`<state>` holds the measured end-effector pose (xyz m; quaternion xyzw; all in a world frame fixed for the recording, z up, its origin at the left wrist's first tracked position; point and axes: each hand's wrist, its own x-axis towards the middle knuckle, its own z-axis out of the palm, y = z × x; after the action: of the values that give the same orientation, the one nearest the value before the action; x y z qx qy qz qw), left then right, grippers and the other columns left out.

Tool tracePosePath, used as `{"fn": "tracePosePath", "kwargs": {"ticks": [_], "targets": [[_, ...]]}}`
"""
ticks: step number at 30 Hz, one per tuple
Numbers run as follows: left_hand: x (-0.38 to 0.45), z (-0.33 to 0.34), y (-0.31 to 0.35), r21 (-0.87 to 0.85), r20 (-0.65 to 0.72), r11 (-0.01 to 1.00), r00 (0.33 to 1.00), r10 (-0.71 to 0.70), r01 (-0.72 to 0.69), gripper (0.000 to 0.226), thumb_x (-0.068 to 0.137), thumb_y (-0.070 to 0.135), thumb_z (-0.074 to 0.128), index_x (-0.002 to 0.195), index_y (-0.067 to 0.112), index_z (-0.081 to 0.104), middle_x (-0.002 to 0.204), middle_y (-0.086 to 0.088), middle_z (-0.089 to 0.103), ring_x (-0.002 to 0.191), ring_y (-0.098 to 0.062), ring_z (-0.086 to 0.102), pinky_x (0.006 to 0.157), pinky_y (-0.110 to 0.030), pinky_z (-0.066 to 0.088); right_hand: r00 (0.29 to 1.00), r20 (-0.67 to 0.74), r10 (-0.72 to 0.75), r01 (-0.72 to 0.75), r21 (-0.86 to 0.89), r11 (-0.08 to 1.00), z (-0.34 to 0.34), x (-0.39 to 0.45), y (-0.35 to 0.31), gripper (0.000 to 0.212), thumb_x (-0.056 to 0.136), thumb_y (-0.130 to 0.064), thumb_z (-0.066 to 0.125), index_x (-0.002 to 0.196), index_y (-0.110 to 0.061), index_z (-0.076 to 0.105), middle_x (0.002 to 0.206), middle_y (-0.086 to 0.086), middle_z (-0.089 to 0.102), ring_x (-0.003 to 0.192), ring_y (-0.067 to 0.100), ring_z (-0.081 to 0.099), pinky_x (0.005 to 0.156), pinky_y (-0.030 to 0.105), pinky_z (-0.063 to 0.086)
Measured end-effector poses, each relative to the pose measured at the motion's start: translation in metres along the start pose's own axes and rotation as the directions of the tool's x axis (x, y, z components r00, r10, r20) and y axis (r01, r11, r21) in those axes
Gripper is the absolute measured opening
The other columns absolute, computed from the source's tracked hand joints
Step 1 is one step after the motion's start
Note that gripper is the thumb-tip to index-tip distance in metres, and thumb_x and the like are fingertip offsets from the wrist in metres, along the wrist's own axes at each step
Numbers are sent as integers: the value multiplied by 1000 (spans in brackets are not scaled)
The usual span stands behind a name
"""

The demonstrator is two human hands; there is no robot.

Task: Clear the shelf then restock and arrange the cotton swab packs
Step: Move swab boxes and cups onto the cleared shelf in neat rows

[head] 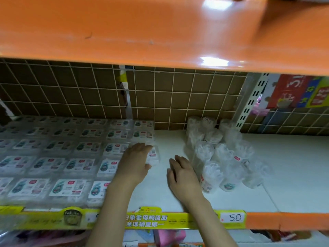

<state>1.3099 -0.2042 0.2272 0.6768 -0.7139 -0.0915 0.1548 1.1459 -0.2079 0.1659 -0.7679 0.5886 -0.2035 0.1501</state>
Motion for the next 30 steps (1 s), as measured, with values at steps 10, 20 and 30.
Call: {"fn": "tracePosePath", "kwargs": {"ticks": [10,20,30], "targets": [[4,6,-4,45,30,999,999,-16,14,63,98,13,46,151,20,11,159,1,4,146,-17,1,116,-31,-2,1000,4,5,-5,1,1000,-1,0,-1,58,88,-37,27,135,-11,48,146,10,39,137,24,27,110,29,22],[-9,3,-5,-64,-105,989,985,-136,130,73,95,11,48,151,20,2,159,0,5,145,-18,7,118,-31,8,1000,13,3,-3,22,1000,-4,-2,-3,54,88,-34,28,130,-8,51,143,13,42,135,27,30,110,31,23],[-36,-4,-17,-119,-173,981,970,-173,154,53,92,28,56,141,16,40,145,-5,42,133,-26,36,106,-38,31,989,93,-117,108,95,990,-41,-2,-30,41,94,-17,47,133,-4,47,139,11,43,130,21,35,103,16,21]]}}
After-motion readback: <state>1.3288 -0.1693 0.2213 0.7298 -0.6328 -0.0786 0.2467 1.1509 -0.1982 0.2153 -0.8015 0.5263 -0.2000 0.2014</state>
